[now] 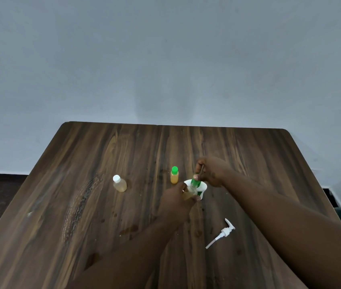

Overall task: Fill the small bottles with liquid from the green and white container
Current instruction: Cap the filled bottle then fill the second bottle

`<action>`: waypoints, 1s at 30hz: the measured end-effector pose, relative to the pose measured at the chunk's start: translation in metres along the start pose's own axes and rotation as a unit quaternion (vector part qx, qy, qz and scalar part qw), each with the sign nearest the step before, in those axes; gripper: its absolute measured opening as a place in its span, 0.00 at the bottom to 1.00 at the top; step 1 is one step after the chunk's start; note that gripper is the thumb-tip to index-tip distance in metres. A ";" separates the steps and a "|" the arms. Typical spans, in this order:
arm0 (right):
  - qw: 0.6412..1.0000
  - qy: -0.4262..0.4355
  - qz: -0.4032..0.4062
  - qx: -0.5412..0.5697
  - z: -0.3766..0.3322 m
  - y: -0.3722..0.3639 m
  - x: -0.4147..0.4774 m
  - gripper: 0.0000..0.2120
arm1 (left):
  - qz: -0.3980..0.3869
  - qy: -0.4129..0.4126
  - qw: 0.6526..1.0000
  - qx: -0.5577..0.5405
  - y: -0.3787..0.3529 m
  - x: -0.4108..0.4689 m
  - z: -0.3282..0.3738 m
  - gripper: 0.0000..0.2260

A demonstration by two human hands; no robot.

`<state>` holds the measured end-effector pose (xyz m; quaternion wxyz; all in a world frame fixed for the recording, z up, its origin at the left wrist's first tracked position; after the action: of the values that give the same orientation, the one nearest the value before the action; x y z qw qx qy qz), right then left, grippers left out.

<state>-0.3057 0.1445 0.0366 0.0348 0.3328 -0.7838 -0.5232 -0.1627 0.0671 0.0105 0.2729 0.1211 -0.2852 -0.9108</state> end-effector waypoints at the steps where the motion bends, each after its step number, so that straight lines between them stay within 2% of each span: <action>1: 1.000 0.002 0.003 -0.003 0.000 0.000 0.000 0.08 | -0.004 0.003 1.000 -0.002 -0.001 0.001 -0.001 0.15; 11: 1.000 0.011 0.006 0.010 0.000 -0.005 0.001 0.08 | -0.003 0.003 1.000 0.011 -0.002 0.002 -0.003 0.18; 17: 1.000 0.016 0.008 0.003 0.003 -0.008 0.002 0.09 | -0.010 0.012 1.000 0.003 -0.006 0.001 -0.008 0.14; 23: 1.000 0.015 0.016 0.008 0.008 -0.012 0.002 0.09 | -0.004 0.018 0.999 0.027 -0.006 0.003 -0.012 0.17; 27: 1.000 0.023 0.011 0.003 0.005 -0.009 0.005 0.10 | -0.004 0.016 1.000 0.015 -0.004 0.003 -0.010 0.13; 30: 1.000 0.023 0.016 -0.009 0.005 -0.007 0.006 0.10 | -0.006 0.014 1.000 0.020 -0.004 0.004 -0.009 0.15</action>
<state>-0.3090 0.1430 0.0267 0.0645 0.3319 -0.7831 -0.5219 -0.1645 0.0633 0.0010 0.2692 0.1412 -0.2991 -0.9045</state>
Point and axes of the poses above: each hand's wrist, its own x-axis towards the middle knuckle, its own y-axis out of the back of the hand, z = x × y, the point moved 9 cm from there along x, towards the middle knuckle, and after that the axes turned 7 degrees about z, right-handed, at the moved point
